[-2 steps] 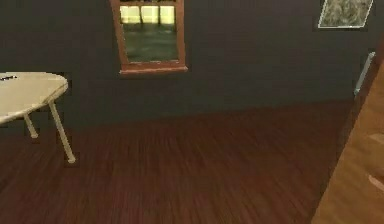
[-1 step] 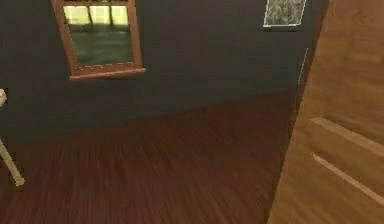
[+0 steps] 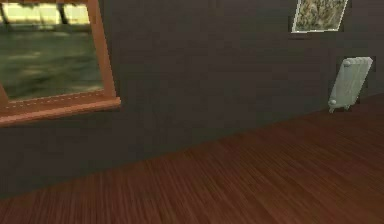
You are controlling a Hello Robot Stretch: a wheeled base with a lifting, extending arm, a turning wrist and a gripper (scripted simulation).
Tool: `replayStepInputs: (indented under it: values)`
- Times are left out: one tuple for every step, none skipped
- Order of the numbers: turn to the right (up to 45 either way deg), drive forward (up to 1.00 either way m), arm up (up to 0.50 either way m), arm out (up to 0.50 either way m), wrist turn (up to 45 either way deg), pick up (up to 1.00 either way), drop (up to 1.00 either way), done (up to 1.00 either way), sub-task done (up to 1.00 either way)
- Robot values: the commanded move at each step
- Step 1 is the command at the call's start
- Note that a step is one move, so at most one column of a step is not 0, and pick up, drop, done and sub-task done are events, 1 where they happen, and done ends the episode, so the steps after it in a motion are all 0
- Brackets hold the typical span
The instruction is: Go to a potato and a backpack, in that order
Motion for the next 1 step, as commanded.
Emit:
replayStepInputs:
  values:
    - [6.0, 0.0, 0.0, 0.0, 0.0, 0.0, 0.0, 0.0, 0.0]
